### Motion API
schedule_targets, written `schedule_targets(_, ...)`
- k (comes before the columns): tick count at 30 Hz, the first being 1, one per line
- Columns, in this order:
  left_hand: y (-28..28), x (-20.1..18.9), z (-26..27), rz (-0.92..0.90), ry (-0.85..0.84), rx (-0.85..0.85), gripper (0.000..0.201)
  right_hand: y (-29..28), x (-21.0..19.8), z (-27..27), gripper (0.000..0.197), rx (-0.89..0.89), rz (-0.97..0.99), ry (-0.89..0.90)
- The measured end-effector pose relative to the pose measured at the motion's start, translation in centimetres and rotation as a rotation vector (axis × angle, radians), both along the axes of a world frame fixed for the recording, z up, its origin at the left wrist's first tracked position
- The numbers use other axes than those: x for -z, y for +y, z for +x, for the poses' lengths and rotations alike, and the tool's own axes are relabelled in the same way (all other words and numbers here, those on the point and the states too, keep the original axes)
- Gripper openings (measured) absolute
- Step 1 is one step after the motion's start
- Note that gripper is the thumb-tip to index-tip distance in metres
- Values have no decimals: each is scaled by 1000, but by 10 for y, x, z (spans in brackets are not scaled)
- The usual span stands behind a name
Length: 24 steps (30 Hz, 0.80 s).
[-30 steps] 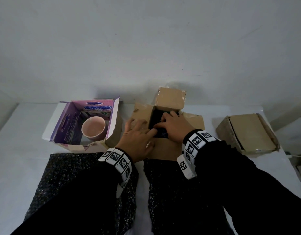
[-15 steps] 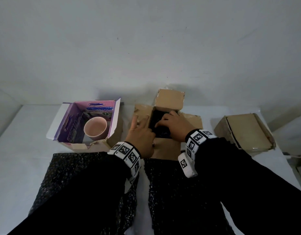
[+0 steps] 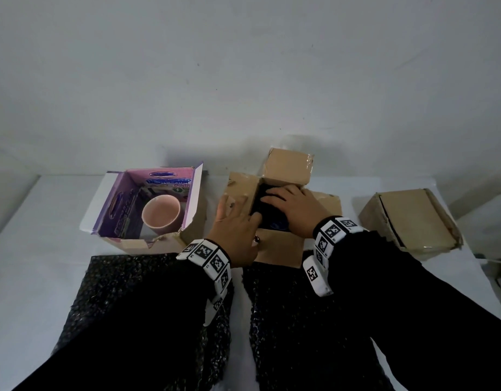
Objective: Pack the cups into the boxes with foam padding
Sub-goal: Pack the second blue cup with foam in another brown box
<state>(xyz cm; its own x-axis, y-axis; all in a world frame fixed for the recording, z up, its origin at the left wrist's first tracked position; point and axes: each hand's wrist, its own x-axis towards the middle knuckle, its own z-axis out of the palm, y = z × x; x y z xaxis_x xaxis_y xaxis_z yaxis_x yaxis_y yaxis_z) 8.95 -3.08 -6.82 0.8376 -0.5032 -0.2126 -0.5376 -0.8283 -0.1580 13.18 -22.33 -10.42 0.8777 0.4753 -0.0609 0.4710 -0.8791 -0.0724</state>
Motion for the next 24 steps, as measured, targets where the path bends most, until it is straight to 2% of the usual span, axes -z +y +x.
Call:
schedule_targets(6,2,7,-2,37,-98,73,58,3,4,10,63,59,-118,34)
schedule_targets(11,2,3,9,-49,-143,117,43,-3,3,5,55,69,32,8)
schedule_targets(14,8,12,11,-82,-133,126,56,-4,1,3,47,31,32,6)
schedule_targets(16,9,14,11,-55,-136,138,54,-4,1,3,49,24,9,14)
schedule_targets(20,3,14,3,18,-185,109,38,-6,1,3,52,20,-30,15)
schedule_targets(24,-3,19,-5,6,-228,27,38,0,0,3,46,54,-34,17)
